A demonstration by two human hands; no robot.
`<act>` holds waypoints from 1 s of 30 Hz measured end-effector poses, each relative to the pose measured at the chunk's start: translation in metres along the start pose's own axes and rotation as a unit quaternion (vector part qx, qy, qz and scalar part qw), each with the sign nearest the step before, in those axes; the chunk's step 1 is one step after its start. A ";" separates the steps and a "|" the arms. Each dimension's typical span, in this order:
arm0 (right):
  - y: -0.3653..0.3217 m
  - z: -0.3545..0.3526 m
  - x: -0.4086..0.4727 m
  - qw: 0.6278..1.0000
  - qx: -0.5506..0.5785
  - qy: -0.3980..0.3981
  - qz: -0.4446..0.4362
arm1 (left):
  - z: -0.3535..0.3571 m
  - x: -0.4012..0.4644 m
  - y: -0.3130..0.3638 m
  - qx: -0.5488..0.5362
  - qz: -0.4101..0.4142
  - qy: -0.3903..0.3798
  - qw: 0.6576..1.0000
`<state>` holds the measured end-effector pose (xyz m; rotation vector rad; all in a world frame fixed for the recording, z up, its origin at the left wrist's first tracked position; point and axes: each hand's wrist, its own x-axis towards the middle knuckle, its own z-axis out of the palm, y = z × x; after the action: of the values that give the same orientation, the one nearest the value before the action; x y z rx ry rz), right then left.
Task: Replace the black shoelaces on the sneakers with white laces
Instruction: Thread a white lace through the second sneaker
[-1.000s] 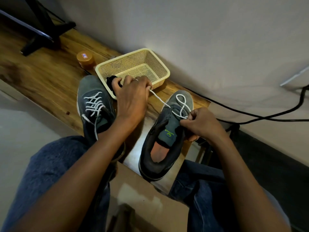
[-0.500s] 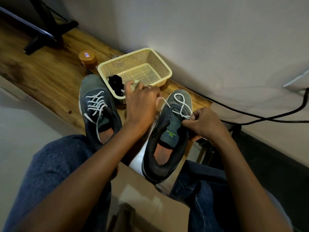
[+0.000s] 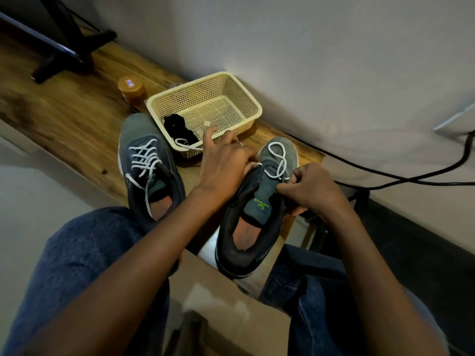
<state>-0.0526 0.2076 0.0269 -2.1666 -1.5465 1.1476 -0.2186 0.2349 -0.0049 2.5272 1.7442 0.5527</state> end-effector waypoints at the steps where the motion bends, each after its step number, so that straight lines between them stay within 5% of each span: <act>1: 0.000 0.000 0.000 1.000 0.001 0.001 0.002 | 0.000 0.000 0.000 0.012 -0.012 0.017 1.000; 7: 0.000 0.000 0.001 1.000 0.001 0.007 -0.001 | -0.011 0.005 -0.022 0.052 -0.141 0.089 0.985; 16: 0.010 0.000 0.016 0.986 -0.104 0.106 -0.078 | 0.002 0.000 -0.005 -0.002 0.010 -0.041 0.999; 30: 0.031 -0.027 0.026 0.969 -0.230 0.073 0.062 | -0.004 0.002 -0.010 0.046 -0.078 -0.026 0.996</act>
<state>-0.0086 0.2237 0.0143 -2.6035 -1.7659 0.6855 -0.2287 0.2395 -0.0025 2.4096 1.9696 0.4021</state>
